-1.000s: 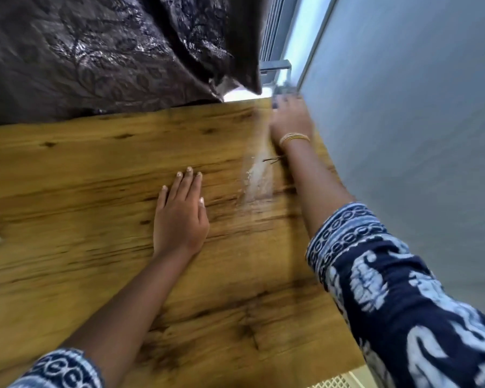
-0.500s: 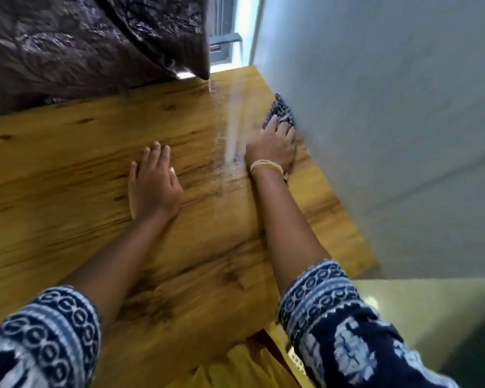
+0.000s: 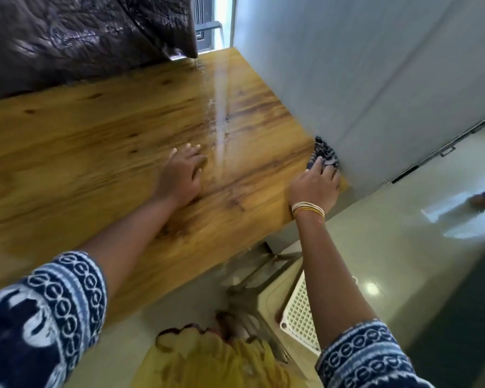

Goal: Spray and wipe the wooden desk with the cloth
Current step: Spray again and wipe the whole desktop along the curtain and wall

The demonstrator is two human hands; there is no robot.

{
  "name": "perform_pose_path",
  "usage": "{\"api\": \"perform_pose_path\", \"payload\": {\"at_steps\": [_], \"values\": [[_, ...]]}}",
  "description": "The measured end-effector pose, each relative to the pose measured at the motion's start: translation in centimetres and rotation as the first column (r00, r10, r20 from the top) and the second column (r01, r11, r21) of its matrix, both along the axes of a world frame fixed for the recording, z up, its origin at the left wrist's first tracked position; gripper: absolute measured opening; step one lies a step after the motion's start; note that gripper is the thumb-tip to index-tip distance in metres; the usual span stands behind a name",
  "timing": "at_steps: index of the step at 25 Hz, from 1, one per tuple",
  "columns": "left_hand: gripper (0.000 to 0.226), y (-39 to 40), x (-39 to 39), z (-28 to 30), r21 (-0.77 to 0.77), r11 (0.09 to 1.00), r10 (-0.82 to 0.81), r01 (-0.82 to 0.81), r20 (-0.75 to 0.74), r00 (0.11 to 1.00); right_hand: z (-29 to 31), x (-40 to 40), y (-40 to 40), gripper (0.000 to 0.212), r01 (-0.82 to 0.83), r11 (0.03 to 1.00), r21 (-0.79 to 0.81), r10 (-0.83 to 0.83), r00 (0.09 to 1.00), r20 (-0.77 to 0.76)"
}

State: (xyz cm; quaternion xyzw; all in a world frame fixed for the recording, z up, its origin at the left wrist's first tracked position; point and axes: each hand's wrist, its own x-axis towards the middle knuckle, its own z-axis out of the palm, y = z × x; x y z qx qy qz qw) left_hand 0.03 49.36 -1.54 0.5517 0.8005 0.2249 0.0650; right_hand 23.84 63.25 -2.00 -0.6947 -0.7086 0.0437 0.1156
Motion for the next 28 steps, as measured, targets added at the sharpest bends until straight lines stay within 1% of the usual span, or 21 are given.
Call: {"api": "perform_pose_path", "payload": {"at_steps": [4,8,9,10,11,12,13,14,15,16,17,18,19,20,21,22,23,25,26,27,28], "values": [[0.041,-4.5,1.2,-0.2,-0.015,1.000,-0.011,0.011,-0.023,1.000,0.2,1.7,-1.2,0.055,0.008,1.000,-0.018,-0.008,1.000,0.001],[0.043,-8.6,0.6,-0.4,-0.036,0.997,0.063,-0.064,-0.021,0.998,0.6,0.5,-2.1,0.059,0.005,0.995,-0.095,-0.002,0.999,0.034],[0.043,-9.6,0.5,-0.5,-0.038,0.995,0.086,-0.087,-0.021,0.996,0.4,-0.6,-2.9,0.060,-0.039,0.992,-0.117,0.048,0.996,0.077],[0.043,-10.5,0.2,-0.6,-0.035,0.993,0.109,-0.110,-0.020,0.994,0.2,-2.2,-4.2,0.062,-0.135,0.982,-0.131,0.152,0.980,0.131],[0.043,-11.4,-0.2,-0.7,-0.031,0.990,0.137,-0.137,-0.020,0.990,-0.1,-3.9,-6.3,0.062,-0.264,0.955,-0.137,0.286,0.942,0.176],[0.043,-12.1,-0.8,-0.8,-0.032,0.985,0.171,-0.171,-0.022,0.985,-0.4,-5.9,-9.1,0.061,-0.407,0.903,-0.137,0.427,0.884,0.190],[0.043,-12.8,-1.6,-1.0,-0.034,0.976,0.213,-0.214,-0.028,0.977,-0.7,-7.7,-12.4,0.059,-0.536,0.837,-0.114,0.548,0.822,0.154],[0.043,-13.5,-2.6,-1.3,-0.037,0.964,0.264,-0.265,-0.026,0.964,-0.6,-9.1,-16.0,0.059,-0.648,0.755,-0.100,0.656,0.751,0.077],[0.045,-14.2,-3.6,-1.5,-0.031,0.949,0.313,-0.313,-0.024,0.950,-0.4,-10.1,-19.3,0.062,-0.755,0.651,-0.078,0.758,0.652,0.013],[0.047,-14.9,-4.6,-1.6,-0.017,0.932,0.362,-0.362,-0.019,0.932,0.1,-10.4,-22.2,0.064,-0.848,0.526,-0.065,0.849,0.529,-0.023],[0.047,-15.6,-5.4,-1.6,-0.004,0.912,0.409,-0.409,-0.012,0.912,-0.1,-10.5,-23.5,0.065,-0.913,0.401,-0.073,0.915,0.403,-0.024],[0.045,-16.4,-6.2,-1.5,-0.006,0.889,0.458,-0.458,-0.010,0.889,0.1,-10.6,-23.1,0.065,-0.952,0.299,-0.067,0.953,0.301,-0.024],[0.042,-17.1,-6.9,-1.5,-0.015,0.870,0.492,-0.492,-0.021,0.870,0.1,-10.7,-21.0,0.063,-0.961,0.270,-0.053,0.962,0.271,-0.026],[0.041,-17.8,-7.5,-1.5,-0.027,0.861,0.507,-0.508,-0.036,0.861,0.1,-10.9,-18.2,0.061,-0.948,0.318,-0.024,0.948,0.319,-0.022],[0.042,-18.4,-7.8,-1.6,-0.031,0.858,0.511,-0.513,-0.051,0.858,0.0,-10.9,-14.6,0.059,-0.906,0.424,0.003,0.906,0.423,-0.025],[0.042,-18.7,-8.0,-1.6,-0.035,0.858,0.509,-0.512,-0.061,0.858,-0.3,-10.3,-10.4,0.058,-0.829,0.558,0.037,0.830,0.558,-0.017],[0.043,-18.8,-8.2,-1.7,-0.036,0.855,0.514,-0.517,-0.064,0.855,-0.6,-9.4,-6.0,0.060,-0.722,0.688,0.066,0.725,0.689,-0.021],[0.044,-18.5,-8.3,-1.9,-0.048,0.846,0.528,-0.531,-0.062,0.847,-0.8,-6.8,1.4,0.065,-0.467,0.881,0.080,0.468,0.884,0.006],[0.044,-18.3,-8.2,-1.9,-0.052,0.843,0.532,-0.535,-0.061,0.844,-0.2,-6.2,3.3,0.063,-0.306,0.951,0.049,0.307,0.952,-0.013],[0.045,-18.2,-8.1,-1.9,-0.047,0.838,0.541,-0.544,-0.060,0.839,0.1,-7.1,4.2,0.062,-0.149,0.989,-0.006,0.149,0.989,-0.026],[0.046,-18.2,-8.1,-1.8,-0.037,0.832,0.552,-0.554,-0.060,0.832,0.5,-9.3,3.8,0.063,-0.066,0.997,-0.047,0.064,0.997,-0.035]]}}
